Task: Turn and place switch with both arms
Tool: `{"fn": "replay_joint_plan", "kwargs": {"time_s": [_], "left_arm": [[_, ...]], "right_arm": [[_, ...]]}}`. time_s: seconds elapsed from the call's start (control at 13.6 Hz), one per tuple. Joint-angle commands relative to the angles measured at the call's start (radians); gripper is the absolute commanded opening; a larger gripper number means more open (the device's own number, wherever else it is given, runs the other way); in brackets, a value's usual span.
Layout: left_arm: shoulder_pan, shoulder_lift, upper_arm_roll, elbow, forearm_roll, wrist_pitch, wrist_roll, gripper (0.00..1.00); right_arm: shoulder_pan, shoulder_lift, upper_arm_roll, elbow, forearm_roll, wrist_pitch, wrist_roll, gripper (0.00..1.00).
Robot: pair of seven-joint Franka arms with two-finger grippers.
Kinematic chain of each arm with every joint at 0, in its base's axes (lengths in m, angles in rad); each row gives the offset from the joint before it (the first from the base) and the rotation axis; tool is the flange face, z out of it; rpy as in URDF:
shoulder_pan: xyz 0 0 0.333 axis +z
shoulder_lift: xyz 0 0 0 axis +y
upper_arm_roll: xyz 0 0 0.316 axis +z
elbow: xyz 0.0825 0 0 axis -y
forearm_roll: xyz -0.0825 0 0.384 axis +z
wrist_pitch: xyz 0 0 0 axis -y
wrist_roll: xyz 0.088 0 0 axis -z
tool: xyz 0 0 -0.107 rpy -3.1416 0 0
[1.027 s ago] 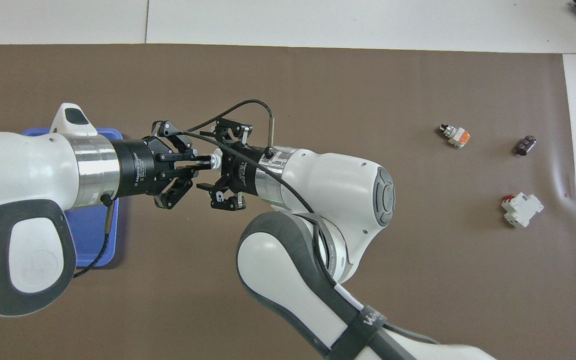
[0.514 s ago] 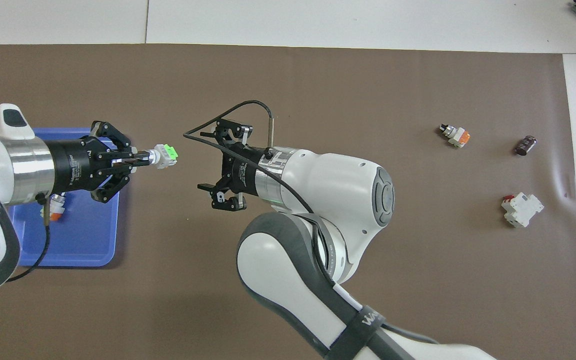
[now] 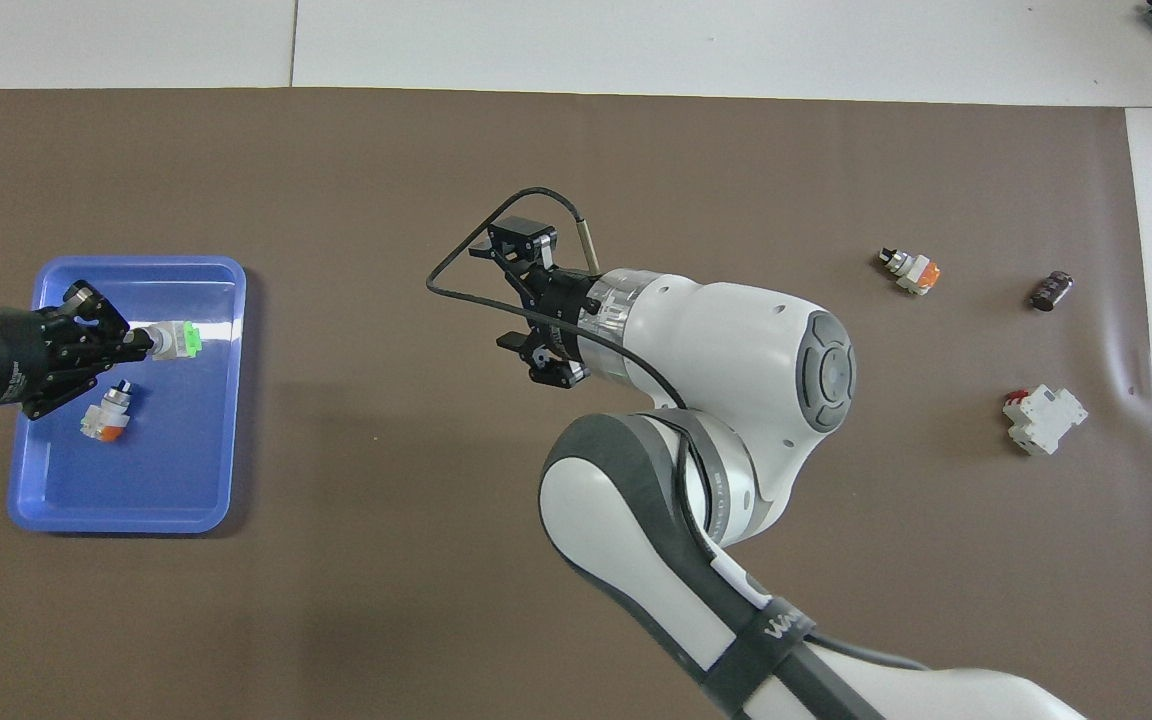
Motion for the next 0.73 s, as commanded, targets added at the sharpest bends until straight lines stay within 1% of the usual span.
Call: {"fn": "replay_joint_plan", "kwargs": {"time_s": [0.0, 0.15, 0.22, 0.44, 0.66], "left_arm": [[0.04, -0.013, -0.01, -0.034, 0.088, -0.024, 0.191, 0.0], [0.063, 0.003, -0.01, -0.059, 0.131, -0.015, 0.332, 0.0], [0.079, 0.016, -0.01, -0.066, 0.137, -0.011, 0.397, 0.0], [0.114, 0.064, -0.008, -0.085, 0.139, 0.023, 0.573, 0.0], [0.123, 0.095, -0.01, -0.121, 0.14, 0.055, 0.652, 0.0]], "right_arm": [[-0.095, -0.024, 0.009, -0.036, -0.129, -0.005, -0.166, 1.0], [-0.167, -0.027, 0.009, -0.035, -0.201, -0.051, -0.276, 1.0], [-0.216, -0.033, 0.009, -0.032, -0.249, -0.101, -0.332, 1.0], [-0.353, -0.087, 0.01, -0.009, -0.427, -0.279, -0.487, 1.0], [-0.457, -0.154, 0.01, 0.014, -0.485, -0.471, -0.646, 1.0]]}}
